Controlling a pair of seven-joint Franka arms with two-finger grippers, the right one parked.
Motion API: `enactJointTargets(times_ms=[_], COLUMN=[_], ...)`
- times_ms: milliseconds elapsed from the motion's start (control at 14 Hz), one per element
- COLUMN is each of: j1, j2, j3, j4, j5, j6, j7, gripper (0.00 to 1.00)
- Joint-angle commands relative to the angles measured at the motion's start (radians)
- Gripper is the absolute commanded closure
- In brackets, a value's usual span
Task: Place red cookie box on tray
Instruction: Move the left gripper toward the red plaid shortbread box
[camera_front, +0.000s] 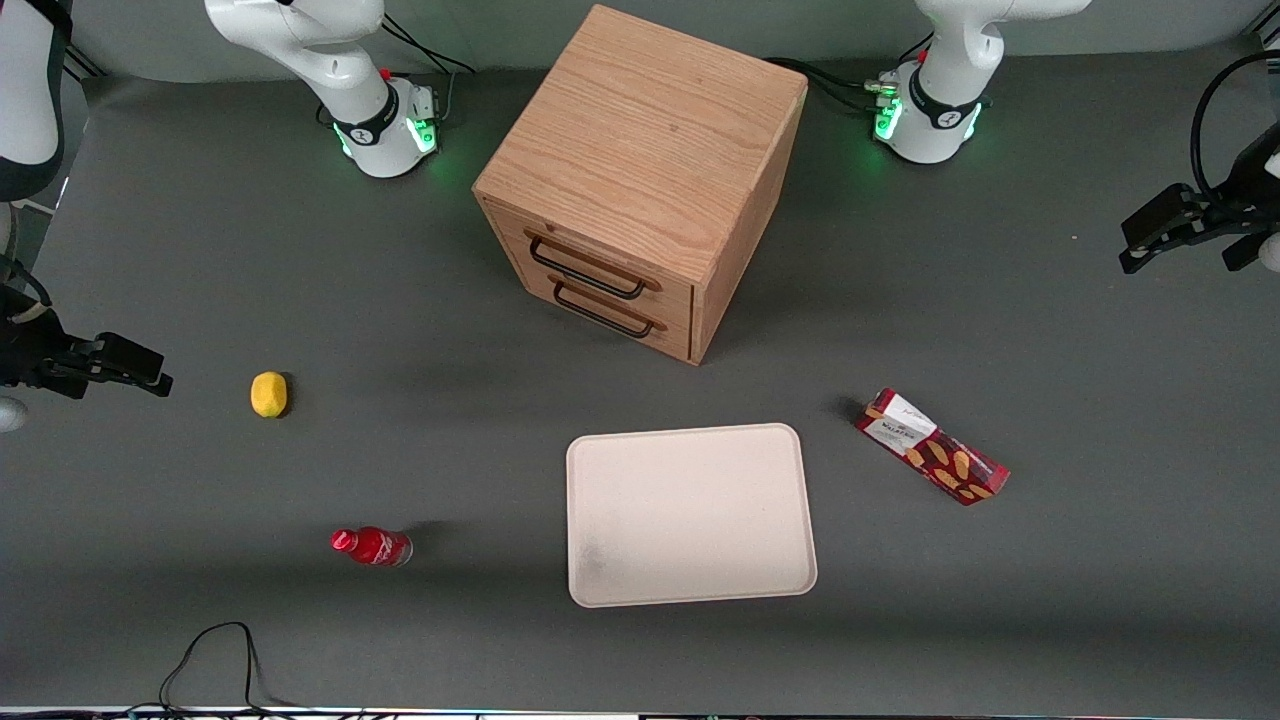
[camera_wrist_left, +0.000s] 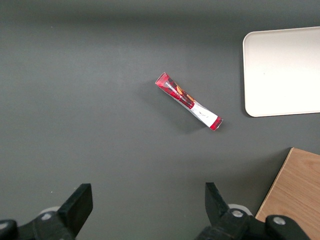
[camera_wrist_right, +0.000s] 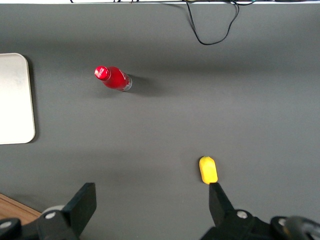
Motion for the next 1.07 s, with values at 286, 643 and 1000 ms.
enactJointTargets(times_ms=[286,643,1000], j1=[0.009,0.009,-0.006], j2=[0.000,0.000,0.047], j3=[-0.005,-0.005,-0.009], j4=[0.003,0.000,0.011], j5=[-0.003,-0.004,-0.014], j6=[-0.031,-0.032,-0.011], j7=[-0.014,-0.009,-0.096], gripper=[0.00,0.00,0.00])
